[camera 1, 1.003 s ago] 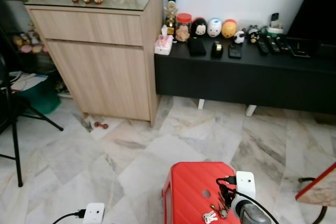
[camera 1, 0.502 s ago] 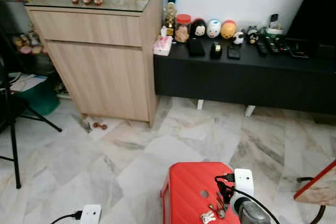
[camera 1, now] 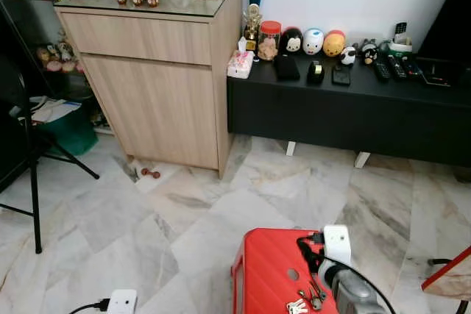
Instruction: Hang keys on a hook
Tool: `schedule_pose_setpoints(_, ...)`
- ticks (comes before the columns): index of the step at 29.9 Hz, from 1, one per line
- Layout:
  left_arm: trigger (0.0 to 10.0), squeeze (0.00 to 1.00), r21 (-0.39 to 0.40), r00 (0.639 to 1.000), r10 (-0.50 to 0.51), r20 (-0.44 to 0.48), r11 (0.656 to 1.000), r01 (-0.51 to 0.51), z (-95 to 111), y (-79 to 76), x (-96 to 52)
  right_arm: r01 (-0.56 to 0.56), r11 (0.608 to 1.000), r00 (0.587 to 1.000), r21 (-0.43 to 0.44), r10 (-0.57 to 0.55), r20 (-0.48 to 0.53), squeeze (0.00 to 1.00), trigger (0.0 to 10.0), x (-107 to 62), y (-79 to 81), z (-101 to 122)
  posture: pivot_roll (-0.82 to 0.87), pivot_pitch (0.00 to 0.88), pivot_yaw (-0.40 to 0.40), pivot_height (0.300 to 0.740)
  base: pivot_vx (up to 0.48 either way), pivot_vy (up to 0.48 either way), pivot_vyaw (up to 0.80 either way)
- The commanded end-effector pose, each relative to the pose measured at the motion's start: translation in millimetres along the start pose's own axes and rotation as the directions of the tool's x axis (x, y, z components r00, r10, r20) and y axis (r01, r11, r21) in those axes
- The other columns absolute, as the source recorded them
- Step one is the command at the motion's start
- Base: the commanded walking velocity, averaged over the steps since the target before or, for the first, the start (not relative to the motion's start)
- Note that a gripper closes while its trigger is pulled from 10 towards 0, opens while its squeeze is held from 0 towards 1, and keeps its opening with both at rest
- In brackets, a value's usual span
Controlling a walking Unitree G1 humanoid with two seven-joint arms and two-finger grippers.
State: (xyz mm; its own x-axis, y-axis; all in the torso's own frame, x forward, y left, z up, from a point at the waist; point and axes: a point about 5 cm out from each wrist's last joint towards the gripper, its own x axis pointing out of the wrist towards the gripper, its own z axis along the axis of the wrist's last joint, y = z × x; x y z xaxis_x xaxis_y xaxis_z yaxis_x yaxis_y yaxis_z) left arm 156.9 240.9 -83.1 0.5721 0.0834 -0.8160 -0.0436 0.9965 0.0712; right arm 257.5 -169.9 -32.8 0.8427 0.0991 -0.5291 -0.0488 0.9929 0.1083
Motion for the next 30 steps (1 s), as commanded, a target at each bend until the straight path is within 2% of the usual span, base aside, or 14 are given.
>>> schedule_pose_setpoints(1, 10.0, 0.0, -0.013, 1.0, -0.005, -0.017, 1.0, 0.005, -5.8, -1.7, -0.9, -0.001, 1.0, 0.999, 0.005, 0.001, 0.036, 0.0, 10.0, 1.1, -0.1, 6.2, 0.05, 0.003, -0.05, 0.74, 0.0, 0.0, 0.0)
schedule_pose_setpoints(8, 10.0, 0.0, -0.014, 1.0, -0.007, -0.021, 1.0, 0.007, -6.3, -3.8, -0.5, -0.007, 1.0, 0.998, -0.007, 0.008, 0.061, 0.0, 10.0, 3.6, 2.7, 13.5, 0.04, 0.001, -0.053, 0.74, 0.0, 0.0, 0.0)
schedule_pose_setpoints(10, 10.0, 0.0, -0.015, 1.0, -0.007, -0.023, 1.0, 0.007, -6.4, -4.8, -0.4, -0.014, 1.0, 0.998, -0.013, 0.014, 0.06, 0.0, 10.0, 4.0, 4.4, 13.8, 0.05, 0.001, -0.054, 0.715, 0.0, 0.0, 0.0)
schedule_pose_setpoints(18, 10.0, 0.0, -0.017, 1.0, -0.007, -0.028, 1.0, 0.006, -7.4, -6.2, -0.3, -0.063, 0.998, 0.996, -0.022, 0.065, 0.06, 0.0, 10.0, 5.3, 12.3, 14.5, 0.05, 0.0, -0.058, 0.671, 0.0, 0.0, 0.0)
schedule_pose_setpoints(30, 10.0, 0.0, -0.019, 0.999, -0.005, -0.038, 1.0, 0.004, -10.1, -6.3, -0.8, -0.107, 0.994, 0.993, -0.036, 0.109, 0.036, 0.0, 10.0, 4.3, 15.3, 10.3, 0.05, 0.0, -0.06, 0.671, 0.0, 0.0, 0.0)
